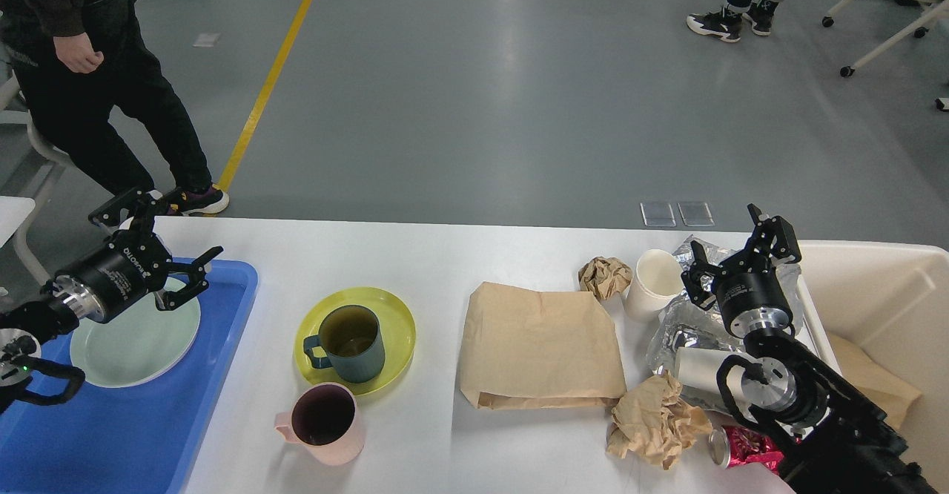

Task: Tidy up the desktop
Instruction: 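Raise the left gripper off the blue tray and open it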

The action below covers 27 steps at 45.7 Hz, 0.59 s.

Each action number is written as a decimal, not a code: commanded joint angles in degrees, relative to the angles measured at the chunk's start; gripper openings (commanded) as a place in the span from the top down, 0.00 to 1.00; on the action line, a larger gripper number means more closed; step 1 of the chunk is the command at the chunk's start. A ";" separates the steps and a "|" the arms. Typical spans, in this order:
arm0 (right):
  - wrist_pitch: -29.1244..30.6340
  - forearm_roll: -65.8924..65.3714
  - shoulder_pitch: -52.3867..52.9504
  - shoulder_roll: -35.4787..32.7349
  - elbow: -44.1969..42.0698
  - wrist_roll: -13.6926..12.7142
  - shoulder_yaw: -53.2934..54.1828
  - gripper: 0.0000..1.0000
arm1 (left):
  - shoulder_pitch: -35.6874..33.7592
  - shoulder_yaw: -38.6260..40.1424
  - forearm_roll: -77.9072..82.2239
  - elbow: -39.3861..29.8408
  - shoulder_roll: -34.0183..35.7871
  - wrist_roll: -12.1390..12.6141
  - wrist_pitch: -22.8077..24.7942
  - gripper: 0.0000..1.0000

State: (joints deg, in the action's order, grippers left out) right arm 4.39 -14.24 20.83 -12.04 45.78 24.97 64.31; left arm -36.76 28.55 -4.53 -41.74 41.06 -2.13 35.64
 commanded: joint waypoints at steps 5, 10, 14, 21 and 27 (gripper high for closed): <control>0.00 0.01 0.00 0.00 0.01 -0.01 -0.06 0.00 | -29.21 -43.89 0.48 -0.54 5.35 -0.16 2.41 0.03; 0.00 0.01 0.00 0.00 0.01 -0.01 0.03 0.00 | -39.59 -58.75 0.48 -0.54 5.26 0.02 4.70 0.03; 0.00 0.01 0.00 0.00 0.01 -0.01 -0.06 0.00 | -45.84 -66.94 0.57 -0.54 4.65 0.02 5.31 0.03; 0.00 0.01 0.00 -0.09 0.01 -0.01 0.02 0.00 | -54.72 -76.61 0.57 -1.32 0.88 0.02 5.49 0.03; 0.00 0.01 0.00 -0.09 0.01 -0.01 -0.06 0.00 | -64.64 -88.99 0.57 -7.38 -3.69 -0.16 5.23 0.03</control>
State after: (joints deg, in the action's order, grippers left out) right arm 4.39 -14.24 20.83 -12.10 45.79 24.92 64.28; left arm -93.70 -50.45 -3.95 -44.42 40.94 -2.11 41.08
